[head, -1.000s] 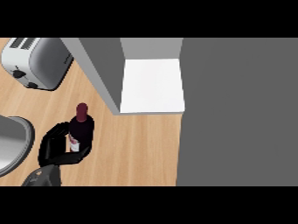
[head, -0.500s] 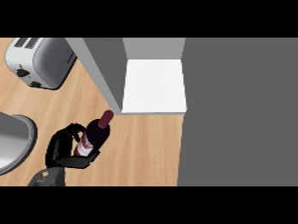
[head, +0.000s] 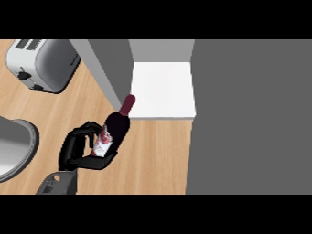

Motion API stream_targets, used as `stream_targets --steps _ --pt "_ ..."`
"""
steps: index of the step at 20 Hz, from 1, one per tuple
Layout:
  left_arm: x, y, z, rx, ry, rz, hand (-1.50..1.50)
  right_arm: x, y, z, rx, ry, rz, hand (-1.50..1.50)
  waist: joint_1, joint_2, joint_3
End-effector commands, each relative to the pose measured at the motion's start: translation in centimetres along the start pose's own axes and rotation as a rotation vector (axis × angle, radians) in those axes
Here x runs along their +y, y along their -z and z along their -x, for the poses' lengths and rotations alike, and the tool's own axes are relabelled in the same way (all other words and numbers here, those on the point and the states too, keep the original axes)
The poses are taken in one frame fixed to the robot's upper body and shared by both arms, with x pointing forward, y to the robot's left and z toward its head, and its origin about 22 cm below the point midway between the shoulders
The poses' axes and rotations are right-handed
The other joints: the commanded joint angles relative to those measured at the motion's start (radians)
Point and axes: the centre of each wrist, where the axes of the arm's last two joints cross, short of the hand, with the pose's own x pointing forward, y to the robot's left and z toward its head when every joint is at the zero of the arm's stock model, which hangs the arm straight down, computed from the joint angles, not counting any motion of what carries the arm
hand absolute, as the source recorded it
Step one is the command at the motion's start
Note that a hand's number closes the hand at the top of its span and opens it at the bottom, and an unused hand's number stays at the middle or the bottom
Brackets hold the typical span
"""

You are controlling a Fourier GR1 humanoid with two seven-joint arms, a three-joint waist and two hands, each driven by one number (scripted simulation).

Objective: Pick up the wine, place it into the cabinet and close the cabinet

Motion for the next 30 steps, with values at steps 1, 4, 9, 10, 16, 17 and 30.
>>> stream_targets --steps 1,4,9,10,16,17,30 --pt "-3.9 1.9 -3.0 0.015 -0.002 0.0 1.5 0.8 -0.5 -2.4 -0.054 0.04 -0.015 -1.5 0.004 0.0 0.0" --pt "-4.4 2.2 -4.2 0.017 0.026 0.009 1.5 1.3 -0.9 -2.6 -0.059 0.034 0.002 -1.5 0.0 0.001 -0.001" --pt "-7.2 4.1 -6.1 0.033 0.053 0.018 1.5 1.2 -0.6 -2.8 -0.045 0.044 0.001 -1.5 -0.001 0.003 -0.001" --pt "-8.4 4.5 -6.4 0.033 0.07 0.023 1.5 1.6 -2.3 -3.4 -0.066 0.04 -0.007 -1.5 -0.014 0.0 -0.001" --pt "-11.2 8.0 -8.7 0.026 0.202 0.058 1.5 1.3 -1.2 -3.1 -0.067 0.044 -0.013 -1.5 -0.019 0.004 -0.001" --pt "-11.5 7.4 -8.1 0.04 0.207 0.04 1.5 1.6 -1.7 -2.2 -0.058 0.048 -0.009 -1.5 -0.023 0.003 -0.001" --pt "-13.8 10.4 -10.8 0.097 0.188 -0.009 1.5 0.1 -1.2 -1.8 -0.069 0.041 -0.034 -1.5 -0.054 0.011 -0.002"
